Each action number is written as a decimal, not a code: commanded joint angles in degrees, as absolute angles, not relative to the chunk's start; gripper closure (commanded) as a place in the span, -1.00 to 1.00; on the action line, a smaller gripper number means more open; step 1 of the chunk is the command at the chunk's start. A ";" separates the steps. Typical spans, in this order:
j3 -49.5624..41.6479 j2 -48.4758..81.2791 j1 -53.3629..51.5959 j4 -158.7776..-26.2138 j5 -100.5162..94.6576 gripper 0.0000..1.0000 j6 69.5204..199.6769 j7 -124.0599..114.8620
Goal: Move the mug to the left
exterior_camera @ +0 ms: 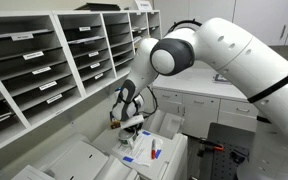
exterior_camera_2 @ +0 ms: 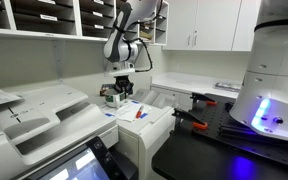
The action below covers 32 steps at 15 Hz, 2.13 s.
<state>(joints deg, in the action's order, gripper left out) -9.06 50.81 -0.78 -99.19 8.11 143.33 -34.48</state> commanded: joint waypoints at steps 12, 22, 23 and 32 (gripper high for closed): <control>-1.94 39.48 2.78 -115.13 8.75 0.95 148.81 -9.38; -2.33 38.59 0.14 -121.22 4.65 0.95 154.25 -4.88; -2.34 38.98 -0.14 -121.16 4.47 0.95 154.71 -5.01; -4.12 41.38 -2.02 -120.70 3.76 0.26 157.48 -6.27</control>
